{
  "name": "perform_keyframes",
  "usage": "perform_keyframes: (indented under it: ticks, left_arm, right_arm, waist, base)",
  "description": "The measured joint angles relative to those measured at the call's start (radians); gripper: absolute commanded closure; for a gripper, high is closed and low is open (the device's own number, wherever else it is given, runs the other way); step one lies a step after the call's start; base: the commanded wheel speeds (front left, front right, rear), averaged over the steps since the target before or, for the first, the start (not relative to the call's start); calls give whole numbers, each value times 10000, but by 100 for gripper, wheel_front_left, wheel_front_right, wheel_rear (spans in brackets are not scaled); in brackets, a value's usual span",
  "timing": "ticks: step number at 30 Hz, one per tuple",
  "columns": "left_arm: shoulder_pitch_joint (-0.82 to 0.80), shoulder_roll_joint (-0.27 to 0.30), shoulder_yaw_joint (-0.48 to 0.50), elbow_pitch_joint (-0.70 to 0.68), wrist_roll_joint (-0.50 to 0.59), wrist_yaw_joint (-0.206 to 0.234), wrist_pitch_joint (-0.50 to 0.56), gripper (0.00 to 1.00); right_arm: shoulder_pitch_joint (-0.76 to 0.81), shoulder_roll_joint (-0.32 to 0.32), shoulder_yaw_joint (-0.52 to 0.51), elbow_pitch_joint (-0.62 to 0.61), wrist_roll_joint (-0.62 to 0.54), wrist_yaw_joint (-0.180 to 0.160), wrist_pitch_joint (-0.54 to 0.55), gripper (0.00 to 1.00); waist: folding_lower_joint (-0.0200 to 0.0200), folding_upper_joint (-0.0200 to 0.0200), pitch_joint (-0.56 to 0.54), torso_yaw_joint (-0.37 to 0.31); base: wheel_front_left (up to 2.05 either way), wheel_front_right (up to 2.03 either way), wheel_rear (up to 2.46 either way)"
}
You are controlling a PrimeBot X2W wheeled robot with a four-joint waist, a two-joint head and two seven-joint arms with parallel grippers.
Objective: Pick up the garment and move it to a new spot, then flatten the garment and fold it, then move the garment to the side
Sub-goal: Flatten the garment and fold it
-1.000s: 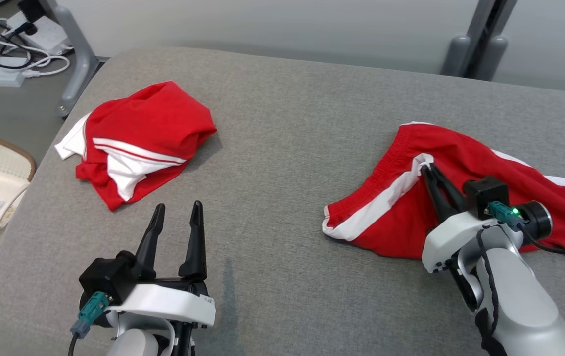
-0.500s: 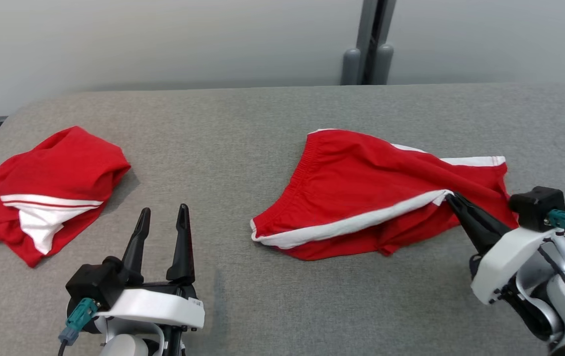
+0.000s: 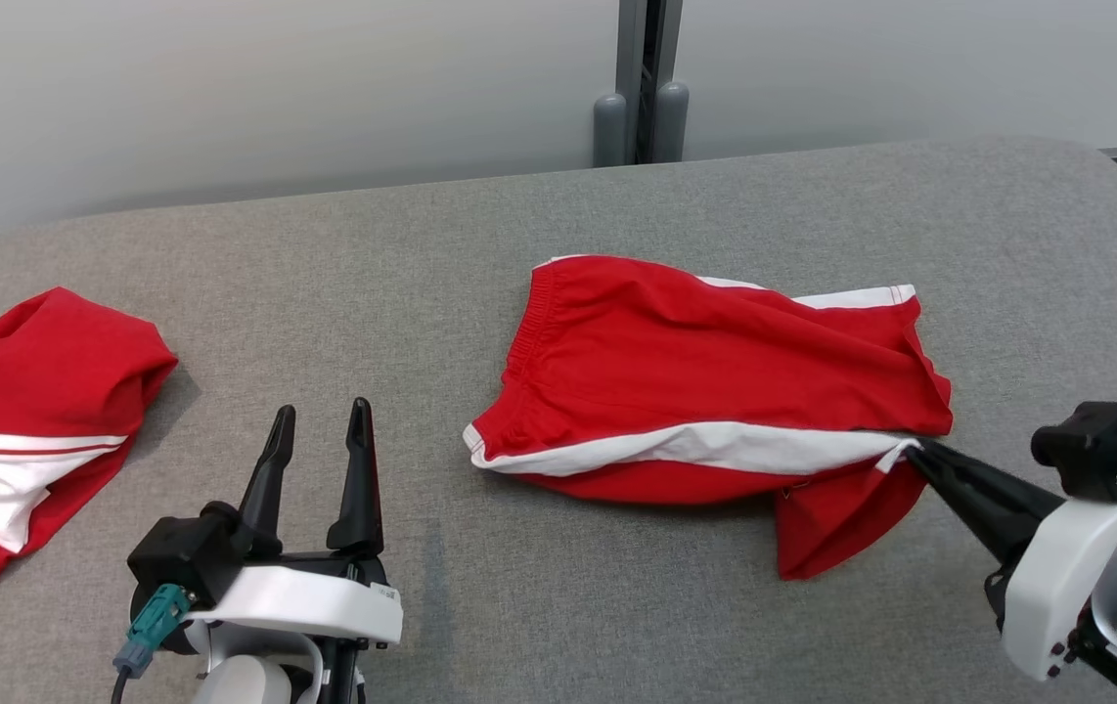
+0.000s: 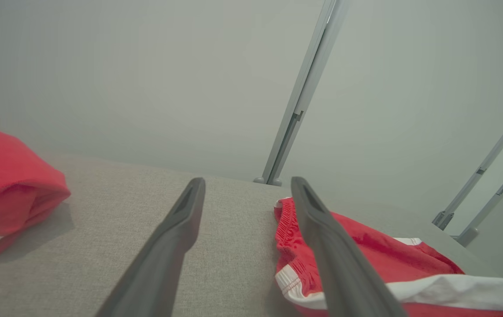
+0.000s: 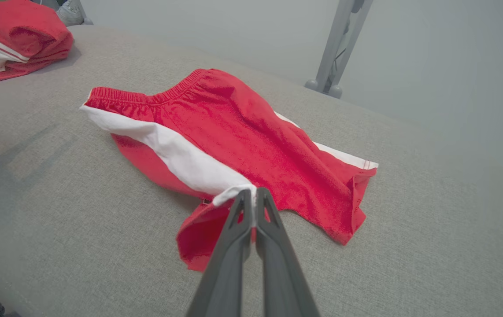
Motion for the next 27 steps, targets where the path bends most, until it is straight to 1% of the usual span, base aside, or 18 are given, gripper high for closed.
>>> perform_keyframes:
  ticks: [6, 10, 11, 12, 13, 15, 17, 21, 24, 27]
  left_arm:
    - [-4, 2, -4, 19, -4, -44, 0, 0]
    - [-20, 6, 25, 56, -2, -48, 0, 0]
    - [-25, 2, 25, 61, -2, -52, 0, 0]
    - [-28, 4, 27, 75, -2, -73, 0, 0]
    - [-29, 6, 31, 96, -2, -77, 0, 0]
    - [-29, 6, 23, 109, -2, -79, 0, 0]
    - [-28, 6, 13, 127, -2, -79, 0, 0]
    - [-22, 6, 35, 155, 8, -77, 2, 0]
    - [-21, 2, 46, 157, 33, -79, 0, 0]
    - [-25, 4, 17, 157, 48, -113, 0, 0]
  right_arm:
    - [436, -499, 646, -1018, 322, 0, 972, 100]
    - [749, -688, 1147, -1260, 449, 0, 1641, 100]
    - [826, -690, 1271, -1279, 468, 0, 1712, 89]
    - [877, -702, 1381, -1267, 466, 0, 1793, 59]
    - [915, -708, 1453, -1227, 416, 0, 1831, 0]
    - [1099, -556, 1430, -1049, 535, 0, 1931, 0]
    - [1358, -159, 1239, -911, 844, 0, 2021, 0]
    - [1374, 546, 428, -951, 1218, 0, 1638, 0]
    - [1199, 953, -326, -826, 1193, 0, 941, 0]
    - [848, 1335, -1001, -393, 656, -2, -79, 0]
  waist:
    - [0, 0, 7, -70]
    - [0, 0, 20, -62]
    - [0, 0, 20, -57]
    - [0, 0, 20, -45]
    - [0, 0, 18, -32]
    - [0, 0, 7, -7]
    - [0, 0, -7, 12]
    - [0, 0, -9, 6]
    - [0, 0, 9, -4]
    - [0, 0, 23, 26]
  base:
    - [0, 0, 0]
    - [0, 0, 0]
    - [0, 0, 0]
    - [0, 0, 0]
    - [0, 0, 0]
    - [0, 0, 0]
    - [0, 0, 0]
    - [0, 0, 0]
    - [0, 0, 0]
    - [0, 0, 0]
